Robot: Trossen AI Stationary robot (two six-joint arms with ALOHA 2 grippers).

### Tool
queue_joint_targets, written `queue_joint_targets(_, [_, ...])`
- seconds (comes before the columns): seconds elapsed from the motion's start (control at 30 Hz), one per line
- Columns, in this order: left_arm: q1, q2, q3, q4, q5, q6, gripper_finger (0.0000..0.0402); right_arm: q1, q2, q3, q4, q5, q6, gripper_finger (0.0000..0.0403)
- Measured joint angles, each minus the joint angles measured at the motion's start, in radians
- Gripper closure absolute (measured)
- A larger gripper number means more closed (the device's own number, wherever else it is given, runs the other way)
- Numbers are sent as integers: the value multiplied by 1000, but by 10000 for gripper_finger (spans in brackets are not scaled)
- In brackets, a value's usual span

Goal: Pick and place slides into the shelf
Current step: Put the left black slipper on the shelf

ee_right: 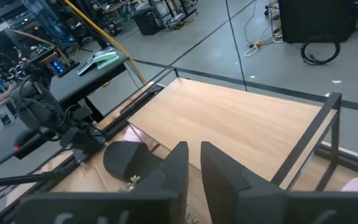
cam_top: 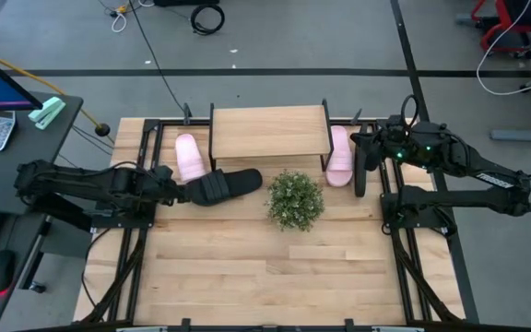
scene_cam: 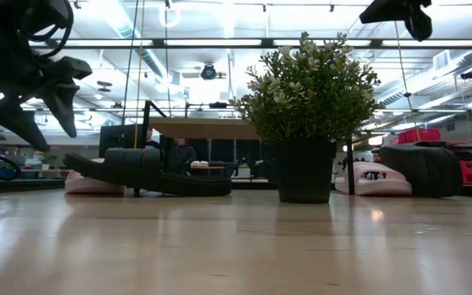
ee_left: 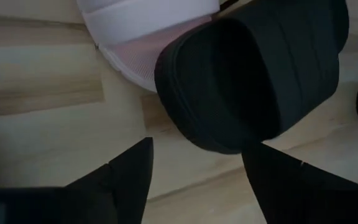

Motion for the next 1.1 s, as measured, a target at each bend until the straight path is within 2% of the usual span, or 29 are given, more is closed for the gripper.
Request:
queue_joint_targets(0.4, [0,0,-91,102,-82,-26,138,0,0,0,0,-24,-1,313])
queue_joint_targets(0.6, [0,0,-210,268,-90,-101,126,0,0,0,-1,-50,-1,309])
queue_joint_targets(0.8, [0,0,-336,581,-112,-123,116,0,0,0,-30,-54,9,309])
queue_joint_targets(0.9, [0,1,-374,682,-131,-123,116,0,0,0,-46,-64,10,309])
queue_joint_targets(1.1, [-1,0,-378,698,-154,-117,115,0,0,0,-47,-71,28,308])
